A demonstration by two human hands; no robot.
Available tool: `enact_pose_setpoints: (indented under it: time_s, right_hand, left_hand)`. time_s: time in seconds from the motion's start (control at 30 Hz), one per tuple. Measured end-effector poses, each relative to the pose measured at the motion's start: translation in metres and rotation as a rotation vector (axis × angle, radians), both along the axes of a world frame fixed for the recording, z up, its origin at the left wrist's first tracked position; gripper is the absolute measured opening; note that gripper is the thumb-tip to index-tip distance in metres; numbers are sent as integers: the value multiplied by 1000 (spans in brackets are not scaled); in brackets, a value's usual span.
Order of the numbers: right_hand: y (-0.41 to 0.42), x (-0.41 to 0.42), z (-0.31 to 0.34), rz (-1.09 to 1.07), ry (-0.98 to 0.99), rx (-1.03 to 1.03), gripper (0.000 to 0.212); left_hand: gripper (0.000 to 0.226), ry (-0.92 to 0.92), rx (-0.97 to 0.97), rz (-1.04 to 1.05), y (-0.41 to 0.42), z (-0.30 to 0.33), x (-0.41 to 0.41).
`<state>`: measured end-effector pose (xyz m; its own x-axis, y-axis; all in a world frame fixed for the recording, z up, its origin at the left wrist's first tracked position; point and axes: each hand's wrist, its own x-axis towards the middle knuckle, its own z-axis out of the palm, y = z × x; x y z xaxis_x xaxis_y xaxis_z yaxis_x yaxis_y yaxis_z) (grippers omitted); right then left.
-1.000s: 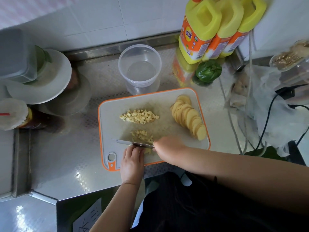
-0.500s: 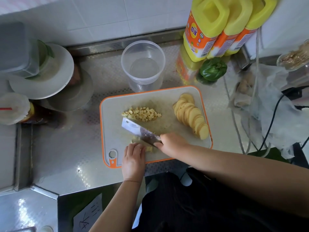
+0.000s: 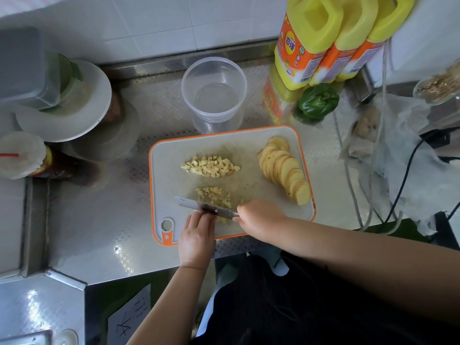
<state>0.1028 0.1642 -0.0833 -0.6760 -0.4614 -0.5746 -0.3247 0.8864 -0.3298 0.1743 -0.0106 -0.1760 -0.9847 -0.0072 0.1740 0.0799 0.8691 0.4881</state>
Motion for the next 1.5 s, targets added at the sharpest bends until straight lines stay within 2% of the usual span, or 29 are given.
enact_pose_setpoints:
  time_s: [0.07,0.17,0.3,0.47,0.57,0.67,0.8,0.97,1.07,1.17,1.33,1.43,1.5]
  right_hand:
    - [-1,-1,-1,-13,-28,11,29]
    - [-5,-1,-4,4,-33,40,27]
    - [-13,2,-12,6,-43,110,25]
    - [-13,1,-9,-77,-48,78,33]
    - [-7,-12,-11,-174,-147,29,34]
    - [0,-14,-15,-276,-204,-31,38]
    - [3,-4,-9,-176,-30,11,35]
    - [2,6,3,-13,84,24,31]
    - [1,5,7,23,67,23,31]
    - [-2,4,7,37,29,45,31]
    - [-5,5,4,35,6,69,33]
    - [-10,6,-2,23,-23,85,32]
    - [-13,10,-7,3,-23,98,28]
  left_hand:
    - [9,17,-7,-7,0,0,0]
    - [24,46,-15,-15,0,-1,-1]
    - [25,29,13,15,1,-3,1]
    - [23,34,7,16,2,-3,0]
    - [8,61,-7,-28,-1,1,-2]
    - [7,80,-21,-64,-2,3,-4]
    - [27,17,51,1,-1,7,0]
    - [21,25,4,32,-3,9,5]
    - [3,21,-37,29,-2,10,2]
    - [15,-8,-40,28,-2,12,1]
    - [18,-4,-36,32,0,12,1]
    - [17,-7,-30,31,0,11,1]
    - [5,13,-28,31,-1,8,1]
